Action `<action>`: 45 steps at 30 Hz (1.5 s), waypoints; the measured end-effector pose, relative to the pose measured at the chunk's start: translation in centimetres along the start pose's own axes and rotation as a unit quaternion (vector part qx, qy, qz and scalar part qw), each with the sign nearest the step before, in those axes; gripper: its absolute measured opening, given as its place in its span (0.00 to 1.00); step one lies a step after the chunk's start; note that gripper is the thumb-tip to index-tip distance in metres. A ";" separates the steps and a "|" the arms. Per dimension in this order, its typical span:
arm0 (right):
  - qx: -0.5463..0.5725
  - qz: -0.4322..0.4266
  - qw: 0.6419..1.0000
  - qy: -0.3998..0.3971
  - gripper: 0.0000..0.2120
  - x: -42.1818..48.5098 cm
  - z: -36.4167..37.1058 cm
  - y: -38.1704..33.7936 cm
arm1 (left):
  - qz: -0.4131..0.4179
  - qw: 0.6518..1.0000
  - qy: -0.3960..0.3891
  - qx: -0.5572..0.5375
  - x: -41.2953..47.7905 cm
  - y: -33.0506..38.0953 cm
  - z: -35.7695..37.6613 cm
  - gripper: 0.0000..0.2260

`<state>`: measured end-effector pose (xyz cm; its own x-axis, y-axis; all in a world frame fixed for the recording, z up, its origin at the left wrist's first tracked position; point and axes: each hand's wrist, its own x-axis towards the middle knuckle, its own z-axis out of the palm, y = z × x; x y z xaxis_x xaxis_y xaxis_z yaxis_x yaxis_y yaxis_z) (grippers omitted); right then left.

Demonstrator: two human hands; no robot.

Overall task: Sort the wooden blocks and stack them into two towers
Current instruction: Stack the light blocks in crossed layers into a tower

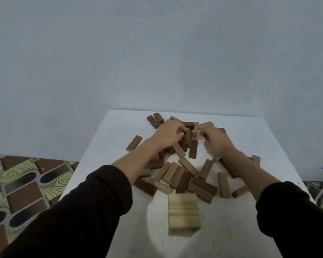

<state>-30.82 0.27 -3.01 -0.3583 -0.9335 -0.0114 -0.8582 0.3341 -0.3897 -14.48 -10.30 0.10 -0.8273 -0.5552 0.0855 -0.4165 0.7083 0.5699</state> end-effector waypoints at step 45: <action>0.457 0.046 0.887 -0.037 0.10 -4.8 -7.7 -8.8 | -0.110 0.879 0.150 -0.438 -4.2 4.4 -3.4 0.07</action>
<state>-24.40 2.80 7.58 -0.3574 -0.9251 -0.1280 -0.1576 0.1948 -0.9681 -11.57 -6.29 5.05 -0.5721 -0.8196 0.0314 0.0055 0.0345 0.9994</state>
